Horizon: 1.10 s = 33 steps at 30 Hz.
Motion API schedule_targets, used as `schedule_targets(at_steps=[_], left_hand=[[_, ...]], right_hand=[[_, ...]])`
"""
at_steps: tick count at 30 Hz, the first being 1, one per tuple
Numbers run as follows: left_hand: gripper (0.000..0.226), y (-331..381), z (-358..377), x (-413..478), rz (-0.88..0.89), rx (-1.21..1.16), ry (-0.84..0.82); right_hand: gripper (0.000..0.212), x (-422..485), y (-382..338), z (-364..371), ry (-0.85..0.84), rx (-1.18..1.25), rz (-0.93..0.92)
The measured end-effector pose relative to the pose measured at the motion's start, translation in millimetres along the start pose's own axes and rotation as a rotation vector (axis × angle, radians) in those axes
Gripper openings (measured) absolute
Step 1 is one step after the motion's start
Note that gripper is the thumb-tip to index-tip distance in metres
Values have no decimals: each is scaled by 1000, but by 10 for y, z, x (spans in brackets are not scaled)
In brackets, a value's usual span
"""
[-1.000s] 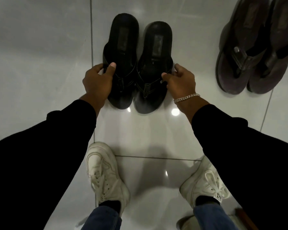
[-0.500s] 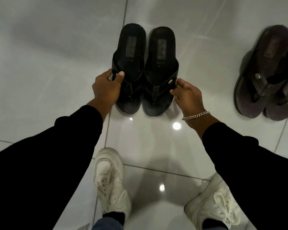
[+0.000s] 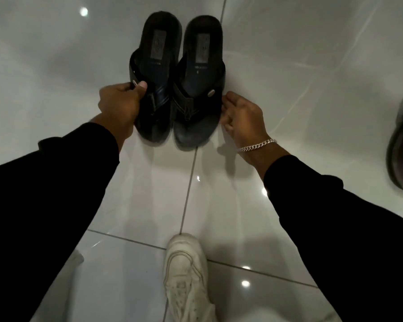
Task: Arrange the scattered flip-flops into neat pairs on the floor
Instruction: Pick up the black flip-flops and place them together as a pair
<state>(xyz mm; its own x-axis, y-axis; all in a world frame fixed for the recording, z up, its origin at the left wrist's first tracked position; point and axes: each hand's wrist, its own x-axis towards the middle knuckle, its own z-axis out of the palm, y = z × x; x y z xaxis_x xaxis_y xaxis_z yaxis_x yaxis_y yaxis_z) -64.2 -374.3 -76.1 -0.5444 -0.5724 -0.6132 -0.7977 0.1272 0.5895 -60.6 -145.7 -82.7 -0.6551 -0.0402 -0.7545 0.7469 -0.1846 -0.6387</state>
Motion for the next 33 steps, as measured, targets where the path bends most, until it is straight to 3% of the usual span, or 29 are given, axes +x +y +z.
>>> schedule_targets(at_steps=[3, 10, 13, 16, 26, 33], left_hand=[[26, 100, -95, 81, -10, -27, -5], [55, 105, -258, 313, -66, -87, -39], [45, 143, -295, 387, -59, -73, -19], [52, 162, -315, 452, -59, -65, -29], [22, 104, -219, 342, 9, -5, 0], [29, 109, -197, 333, 42, 49, 27]], right_hand=[[58, 87, 4, 141, 21, 41, -17], [56, 186, 62, 274, -30, 183, 24], [57, 233, 50, 306, -43, 181, 27], [62, 222, 74, 338, -38, 146, 17], [68, 166, 83, 319, 4, 98, -26], [66, 190, 109, 182, -30, 72, -11]])
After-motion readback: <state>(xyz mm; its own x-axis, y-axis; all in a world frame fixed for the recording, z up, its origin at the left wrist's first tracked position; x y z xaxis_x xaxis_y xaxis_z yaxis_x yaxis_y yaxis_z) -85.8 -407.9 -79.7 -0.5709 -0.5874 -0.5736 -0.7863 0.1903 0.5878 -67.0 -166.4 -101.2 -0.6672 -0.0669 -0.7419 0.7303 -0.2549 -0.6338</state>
